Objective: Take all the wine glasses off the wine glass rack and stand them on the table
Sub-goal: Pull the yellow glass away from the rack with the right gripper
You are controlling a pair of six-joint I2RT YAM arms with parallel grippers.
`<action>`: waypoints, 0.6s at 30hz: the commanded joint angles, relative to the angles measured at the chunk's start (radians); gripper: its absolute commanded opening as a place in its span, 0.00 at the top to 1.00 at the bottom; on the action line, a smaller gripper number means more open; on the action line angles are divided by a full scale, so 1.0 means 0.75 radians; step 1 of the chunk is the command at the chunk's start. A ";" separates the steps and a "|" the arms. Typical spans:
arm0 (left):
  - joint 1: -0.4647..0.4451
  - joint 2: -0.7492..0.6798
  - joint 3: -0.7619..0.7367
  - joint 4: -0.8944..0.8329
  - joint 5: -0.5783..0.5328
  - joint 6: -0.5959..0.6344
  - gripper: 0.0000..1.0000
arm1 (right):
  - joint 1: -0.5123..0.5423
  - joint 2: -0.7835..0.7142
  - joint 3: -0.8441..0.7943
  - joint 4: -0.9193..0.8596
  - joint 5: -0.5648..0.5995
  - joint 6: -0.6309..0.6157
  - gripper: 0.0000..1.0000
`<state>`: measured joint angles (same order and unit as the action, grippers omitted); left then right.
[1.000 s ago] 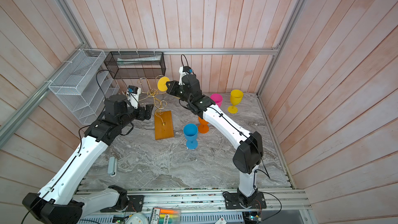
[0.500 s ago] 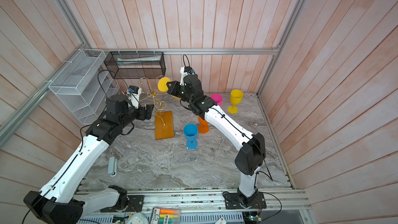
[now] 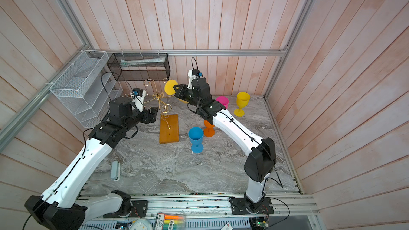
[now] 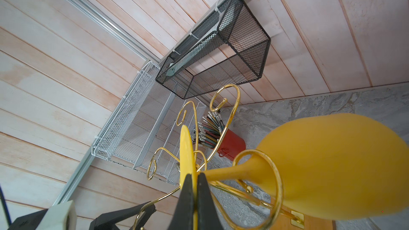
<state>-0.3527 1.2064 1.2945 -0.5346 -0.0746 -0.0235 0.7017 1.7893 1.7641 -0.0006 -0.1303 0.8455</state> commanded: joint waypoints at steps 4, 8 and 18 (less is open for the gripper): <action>-0.007 0.006 0.021 -0.008 0.004 -0.009 0.07 | -0.042 -0.058 -0.046 0.041 -0.018 0.016 1.00; -0.007 0.010 0.025 -0.007 0.003 -0.008 0.07 | -0.053 -0.074 -0.055 0.039 -0.031 0.009 1.00; -0.008 0.025 0.031 -0.002 0.007 -0.006 0.08 | -0.044 -0.145 -0.136 0.044 -0.074 0.020 1.00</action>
<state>-0.3531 1.2148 1.2949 -0.5350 -0.0776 -0.0235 0.6636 1.7218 1.6764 -0.0010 -0.1661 0.8532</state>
